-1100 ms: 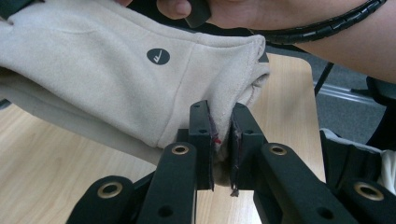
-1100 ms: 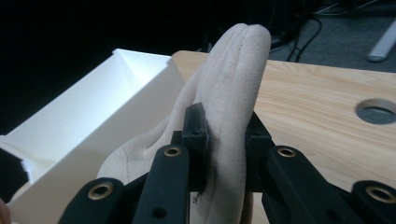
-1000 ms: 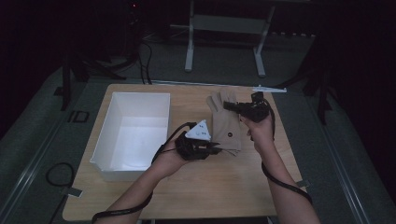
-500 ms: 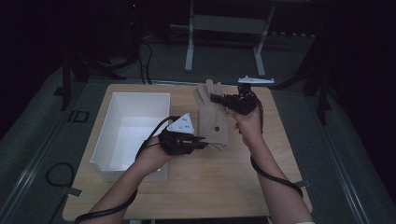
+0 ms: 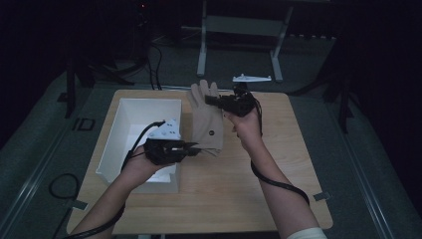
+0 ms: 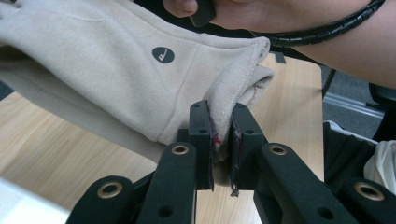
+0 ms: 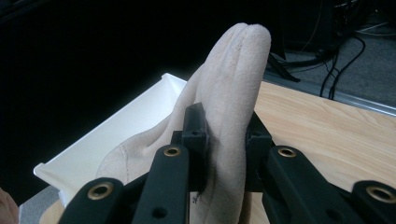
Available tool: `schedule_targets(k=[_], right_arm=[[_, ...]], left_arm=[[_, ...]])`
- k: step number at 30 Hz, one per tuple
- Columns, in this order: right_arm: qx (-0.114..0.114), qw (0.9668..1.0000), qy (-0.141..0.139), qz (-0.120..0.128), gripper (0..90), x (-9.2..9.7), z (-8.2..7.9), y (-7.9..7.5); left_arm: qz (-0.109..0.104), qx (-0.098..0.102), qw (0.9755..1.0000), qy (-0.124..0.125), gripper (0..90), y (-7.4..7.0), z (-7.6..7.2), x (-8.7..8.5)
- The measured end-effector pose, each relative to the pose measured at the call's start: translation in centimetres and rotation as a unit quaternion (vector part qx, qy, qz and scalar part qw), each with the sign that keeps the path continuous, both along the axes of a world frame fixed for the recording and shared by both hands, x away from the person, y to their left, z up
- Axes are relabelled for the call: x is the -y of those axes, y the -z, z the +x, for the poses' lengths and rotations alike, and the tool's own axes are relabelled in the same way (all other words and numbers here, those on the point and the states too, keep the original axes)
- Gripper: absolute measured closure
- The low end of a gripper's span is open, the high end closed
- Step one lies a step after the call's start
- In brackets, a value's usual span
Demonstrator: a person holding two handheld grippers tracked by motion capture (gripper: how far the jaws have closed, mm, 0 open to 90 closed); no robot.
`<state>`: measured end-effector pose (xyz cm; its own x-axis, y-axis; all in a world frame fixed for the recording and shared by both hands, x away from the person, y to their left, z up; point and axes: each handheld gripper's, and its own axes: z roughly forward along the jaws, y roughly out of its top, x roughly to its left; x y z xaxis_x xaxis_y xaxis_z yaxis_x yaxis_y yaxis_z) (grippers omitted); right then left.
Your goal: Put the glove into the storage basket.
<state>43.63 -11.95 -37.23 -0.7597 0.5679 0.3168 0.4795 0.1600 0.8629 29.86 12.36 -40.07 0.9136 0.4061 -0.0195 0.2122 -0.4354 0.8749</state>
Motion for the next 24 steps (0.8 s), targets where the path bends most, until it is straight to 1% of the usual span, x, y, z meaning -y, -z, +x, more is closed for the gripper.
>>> schedule_targets(k=[4,8,11,12,13,14,15,17,18,21,24], right_arm=[[-0.001,1.0,-0.008,0.001,76.5,-1.6,0.1,-0.1],[0.002,0.9999,-0.016,-0.004,76.5,-3.4,0.1,-0.1],[-0.001,0.9998,-0.022,-0.005,76.5,-4.6,0.1,-0.2],[-0.001,0.9998,-0.022,-0.005,76.5,-4.6,0.1,-0.2],[0.0,0.9997,-0.023,-0.005,76.5,-5.1,0.1,-0.2],[0.001,0.9995,-0.03,-0.007,76.5,-6.2,0.0,-0.3],[0.003,0.9994,-0.035,-0.008,76.5,-6.8,0.0,-0.3],[0.002,0.9992,-0.038,-0.008,76.5,-7.7,0.0,-0.3],[0.003,0.9991,-0.042,-0.007,76.5,-8.1,0.0,-0.3],[0.004,0.9986,-0.05,-0.013,76.5,-9.5,0.0,-0.2],[0.0,0.9982,-0.058,-0.014,76.5,-10.8,0.0,0.1]], left_arm=[[-0.002,0.002,0.9999,-0.014,82.2,0.1,-0.4,-1.5],[-0.006,0.002,0.9997,-0.025,82.2,0.4,-0.7,-3.1],[-0.009,0.003,0.9994,-0.035,82.1,0.6,-1.0,-4.3],[-0.009,0.003,0.9994,-0.035,82.1,0.6,-1.0,-4.3],[-0.008,0.005,0.9991,-0.042,82.1,0.8,-1.3,-5.4],[-0.013,0.001,0.9989,-0.045,82.1,0.9,-1.4,-6.0],[-0.011,0.004,0.9988,-0.048,82.2,1.0,-1.5,-6.4],[-0.021,0.006,0.9983,-0.055,82.2,1.2,-1.8,-7.3],[-0.022,0.007,0.9981,-0.058,82.1,1.4,-1.9,-7.7],[-0.021,0.005,0.9974,-0.069,82.2,1.8,-2.3,-8.9],[-0.017,0.001,0.9967,-0.079,82.1,2.2,-2.5,-10.0]])
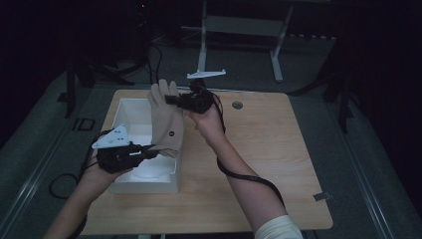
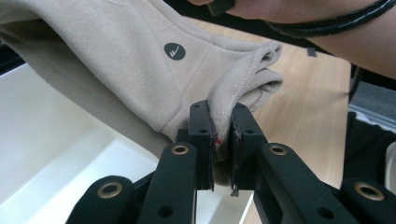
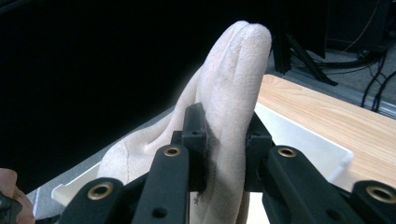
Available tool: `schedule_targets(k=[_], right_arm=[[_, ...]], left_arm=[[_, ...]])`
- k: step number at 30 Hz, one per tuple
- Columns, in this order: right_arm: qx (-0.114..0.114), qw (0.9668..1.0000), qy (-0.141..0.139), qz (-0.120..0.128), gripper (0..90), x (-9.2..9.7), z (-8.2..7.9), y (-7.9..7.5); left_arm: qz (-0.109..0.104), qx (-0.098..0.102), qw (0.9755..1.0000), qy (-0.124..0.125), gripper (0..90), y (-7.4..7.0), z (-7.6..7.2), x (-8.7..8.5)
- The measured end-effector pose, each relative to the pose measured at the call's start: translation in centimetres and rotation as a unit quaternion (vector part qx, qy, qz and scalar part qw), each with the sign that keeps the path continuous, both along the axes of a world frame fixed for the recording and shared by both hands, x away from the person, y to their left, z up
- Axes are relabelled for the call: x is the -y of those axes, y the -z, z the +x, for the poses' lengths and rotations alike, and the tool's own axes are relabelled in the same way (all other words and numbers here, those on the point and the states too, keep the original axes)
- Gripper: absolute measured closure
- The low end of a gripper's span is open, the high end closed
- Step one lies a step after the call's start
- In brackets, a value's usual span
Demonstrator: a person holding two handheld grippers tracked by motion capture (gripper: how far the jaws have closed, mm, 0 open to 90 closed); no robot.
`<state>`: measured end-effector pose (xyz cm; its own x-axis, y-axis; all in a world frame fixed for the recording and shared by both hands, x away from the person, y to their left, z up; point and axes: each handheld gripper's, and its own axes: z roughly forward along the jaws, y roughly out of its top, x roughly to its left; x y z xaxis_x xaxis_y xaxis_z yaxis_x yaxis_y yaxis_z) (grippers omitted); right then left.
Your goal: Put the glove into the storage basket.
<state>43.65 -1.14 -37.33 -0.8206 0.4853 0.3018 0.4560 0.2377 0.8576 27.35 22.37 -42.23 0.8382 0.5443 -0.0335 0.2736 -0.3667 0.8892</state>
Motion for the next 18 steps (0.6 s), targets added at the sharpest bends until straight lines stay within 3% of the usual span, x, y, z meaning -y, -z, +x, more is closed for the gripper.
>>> schedule_targets(k=[8,18], right_arm=[[-0.012,0.9998,-0.017,0.003,76.6,-2.8,0.2,0.9],[-0.034,0.999,-0.016,-0.025,76.6,-4.3,0.7,3.6]], left_arm=[[-0.003,0.0,0.9997,-0.024,82.2,0.8,-0.9,-2.2],[0.036,-0.015,0.9975,-0.06,82.1,3.4,-1.2,-2.0]])
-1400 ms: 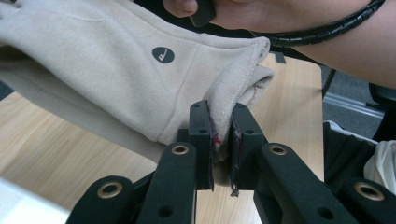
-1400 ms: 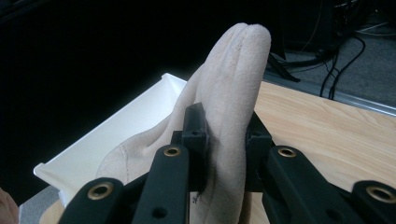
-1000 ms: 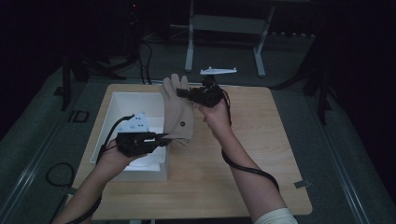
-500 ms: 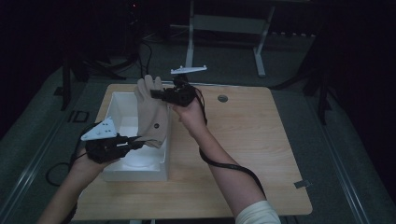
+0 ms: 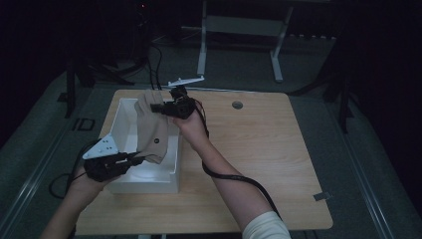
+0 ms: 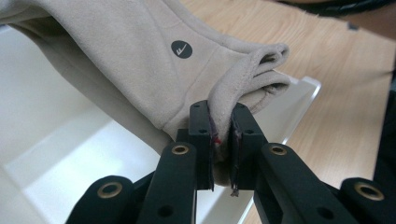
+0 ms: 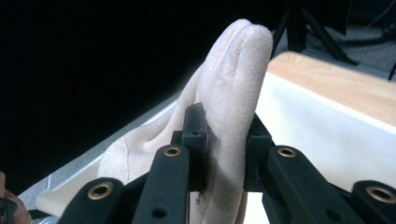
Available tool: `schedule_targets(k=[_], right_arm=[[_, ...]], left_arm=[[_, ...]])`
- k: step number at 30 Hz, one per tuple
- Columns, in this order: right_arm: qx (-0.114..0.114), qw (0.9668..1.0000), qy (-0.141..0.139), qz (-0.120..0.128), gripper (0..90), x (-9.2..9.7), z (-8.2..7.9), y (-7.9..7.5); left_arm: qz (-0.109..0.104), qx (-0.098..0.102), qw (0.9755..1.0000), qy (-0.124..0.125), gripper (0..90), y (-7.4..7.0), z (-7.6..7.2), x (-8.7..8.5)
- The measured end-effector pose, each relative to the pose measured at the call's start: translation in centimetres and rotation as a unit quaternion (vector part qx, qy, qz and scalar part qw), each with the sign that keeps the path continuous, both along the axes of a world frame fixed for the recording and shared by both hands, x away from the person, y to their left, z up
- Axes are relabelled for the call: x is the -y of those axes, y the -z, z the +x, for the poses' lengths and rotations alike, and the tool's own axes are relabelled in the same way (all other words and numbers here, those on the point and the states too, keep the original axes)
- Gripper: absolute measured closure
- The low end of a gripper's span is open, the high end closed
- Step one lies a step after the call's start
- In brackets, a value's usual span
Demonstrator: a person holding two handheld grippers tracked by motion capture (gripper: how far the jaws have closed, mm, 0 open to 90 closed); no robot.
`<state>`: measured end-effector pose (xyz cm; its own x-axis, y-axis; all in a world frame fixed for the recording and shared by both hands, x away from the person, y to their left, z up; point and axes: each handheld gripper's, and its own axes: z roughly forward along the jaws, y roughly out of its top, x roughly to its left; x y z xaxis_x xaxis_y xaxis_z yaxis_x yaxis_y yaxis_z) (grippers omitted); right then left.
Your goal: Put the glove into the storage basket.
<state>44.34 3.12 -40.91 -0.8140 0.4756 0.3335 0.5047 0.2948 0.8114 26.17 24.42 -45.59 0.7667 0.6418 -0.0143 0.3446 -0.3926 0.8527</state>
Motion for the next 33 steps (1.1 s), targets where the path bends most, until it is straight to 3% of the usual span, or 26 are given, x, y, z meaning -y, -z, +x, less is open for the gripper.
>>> schedule_targets(k=[6,12,14,22,24,31,33], right_arm=[[-0.008,0.9995,0.0,-0.03,76.6,-0.8,0.1,1.8],[-0.021,0.9988,0.001,-0.044,76.6,-0.9,0.4,3.5],[-0.025,0.998,-0.003,-0.059,76.7,-1.1,0.4,4.0],[-0.022,0.996,-0.003,-0.087,76.7,-1.8,0.5,4.3],[-0.018,0.9943,0.0,-0.105,76.7,-2.3,0.7,4.2],[-0.015,0.9918,-0.004,-0.127,75.9,-2.9,1.0,4.4],[-0.016,0.9917,-0.006,-0.128,70.2,-3.0,1.0,4.4]], left_arm=[[0.008,-0.014,0.9997,-0.017,82.0,1.6,-0.3,0.2],[0.013,-0.027,0.9988,-0.038,81.8,2.9,-0.6,0.2],[0.025,-0.027,0.9985,-0.041,81.8,3.3,-0.8,0.4],[0.038,-0.03,0.9975,-0.051,81.2,3.7,-0.7,0.7],[0.066,-0.018,0.9957,-0.061,81.1,3.8,-0.7,1.1],[0.063,-0.023,0.9963,-0.055,80.4,4.3,-0.5,1.7],[0.065,-0.032,0.9959,-0.054,76.3,4.5,-0.4,1.9]])
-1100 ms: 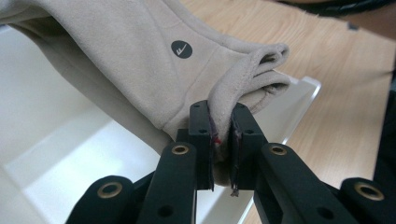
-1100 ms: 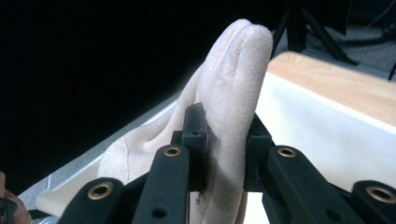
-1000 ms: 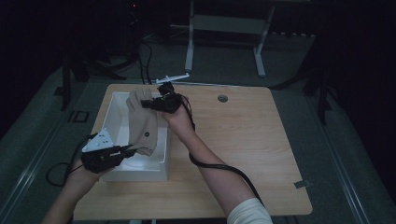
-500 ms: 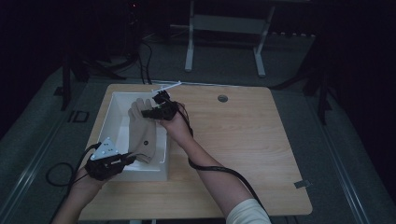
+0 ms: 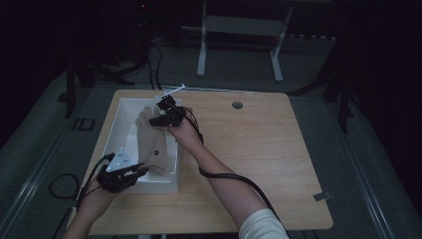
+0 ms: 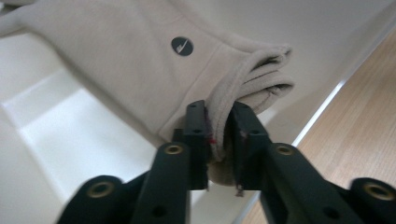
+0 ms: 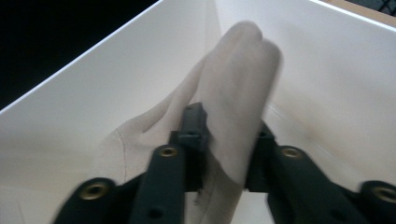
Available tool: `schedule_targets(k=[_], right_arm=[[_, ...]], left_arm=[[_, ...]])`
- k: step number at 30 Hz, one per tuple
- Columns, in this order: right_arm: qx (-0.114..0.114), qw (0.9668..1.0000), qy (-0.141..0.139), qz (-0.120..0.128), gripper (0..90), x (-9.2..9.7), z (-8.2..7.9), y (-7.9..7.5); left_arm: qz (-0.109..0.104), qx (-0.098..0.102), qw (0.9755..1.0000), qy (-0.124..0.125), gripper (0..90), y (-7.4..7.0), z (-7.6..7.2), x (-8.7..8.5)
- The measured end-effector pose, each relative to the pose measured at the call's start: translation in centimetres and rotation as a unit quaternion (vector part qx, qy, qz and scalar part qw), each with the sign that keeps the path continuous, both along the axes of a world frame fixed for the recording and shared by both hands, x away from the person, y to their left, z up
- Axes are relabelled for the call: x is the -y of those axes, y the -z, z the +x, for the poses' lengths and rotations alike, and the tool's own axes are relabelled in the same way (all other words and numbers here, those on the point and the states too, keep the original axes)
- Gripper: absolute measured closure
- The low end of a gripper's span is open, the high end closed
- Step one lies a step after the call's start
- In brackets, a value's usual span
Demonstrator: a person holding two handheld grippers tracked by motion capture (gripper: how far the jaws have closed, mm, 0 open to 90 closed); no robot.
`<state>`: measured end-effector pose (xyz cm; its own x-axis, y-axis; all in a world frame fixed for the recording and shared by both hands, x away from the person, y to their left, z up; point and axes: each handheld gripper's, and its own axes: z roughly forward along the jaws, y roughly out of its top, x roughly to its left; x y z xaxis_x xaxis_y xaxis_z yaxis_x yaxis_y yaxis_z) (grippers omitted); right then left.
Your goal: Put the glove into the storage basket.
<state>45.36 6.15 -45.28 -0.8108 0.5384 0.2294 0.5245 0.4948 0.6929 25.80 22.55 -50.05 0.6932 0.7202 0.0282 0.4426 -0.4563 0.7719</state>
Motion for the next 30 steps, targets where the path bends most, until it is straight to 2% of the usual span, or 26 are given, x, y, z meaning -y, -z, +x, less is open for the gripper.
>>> schedule_targets(k=[2,4,6,9,10,13,14,16,17,18,20,22,27,30], right_arm=[[0.001,1.0,0.004,0.001,59.0,0.0,0.1,-0.1],[0.007,0.9999,0.01,0.004,50.7,0.1,0.1,-0.2],[0.01,0.9998,0.012,0.008,49.0,0.4,0.2,-0.4],[0.01,0.9998,0.012,0.013,45.7,0.7,0.2,-0.6],[0.008,0.9996,0.013,0.023,41.6,1.2,0.3,-0.7],[0.009,0.9993,0.012,0.033,36.9,1.7,0.2,-1.0],[0.008,0.9992,0.011,0.039,33.0,2.0,0.2,-1.1],[0.001,0.9988,-0.004,0.05,27.6,2.4,0.1,-1.2],[0.001,0.9988,-0.004,0.05,27.6,2.4,0.1,-1.2],[0.005,0.9986,-0.02,0.048,21.7,2.8,-0.3,-1.4],[0.006,0.9982,-0.027,0.054,20.2,3.2,-0.5,-1.5],[0.016,0.9977,-0.036,0.055,17.9,3.7,-0.9,-1.7],[0.034,0.9951,-0.056,0.074,15.8,5.4,-1.8,-2.2],[0.042,0.9946,-0.058,0.075,15.8,6.2,-2.3,-2.4]], left_arm=[[0.014,0.0,0.9999,-0.007,69.2,0.2,0.1,0.3],[0.017,0.0,0.9998,-0.014,61.5,0.3,0.1,0.5],[0.02,-0.001,0.9995,-0.023,56.9,0.3,0.2,0.6],[0.011,0.0,0.9994,-0.033,50.2,0.1,0.3,0.7],[-0.009,0.0,0.9989,-0.045,44.6,-0.1,0.4,0.6],[-0.049,-0.002,0.9972,-0.056,36.0,-0.6,0.4,0.6],[-0.059,-0.003,0.9966,-0.058,29.8,-0.6,0.4,0.6],[-0.073,-0.001,0.9956,-0.059,22.0,-0.9,0.3,0.7],[-0.073,-0.001,0.9956,-0.059,17.1,-0.9,0.3,0.7],[-0.079,0.004,0.995,-0.061,14.6,-1.2,0.3,0.9],[-0.091,0.013,0.994,-0.06,14.6,-1.5,0.2,1.1],[-0.1,0.027,0.9925,-0.065,14.7,-1.9,0.1,1.3],[-0.125,0.042,0.9895,-0.059,14.7,-3.2,-0.2,1.9],[-0.125,0.043,0.9897,-0.056,14.7,-3.4,-0.3,2.1]])
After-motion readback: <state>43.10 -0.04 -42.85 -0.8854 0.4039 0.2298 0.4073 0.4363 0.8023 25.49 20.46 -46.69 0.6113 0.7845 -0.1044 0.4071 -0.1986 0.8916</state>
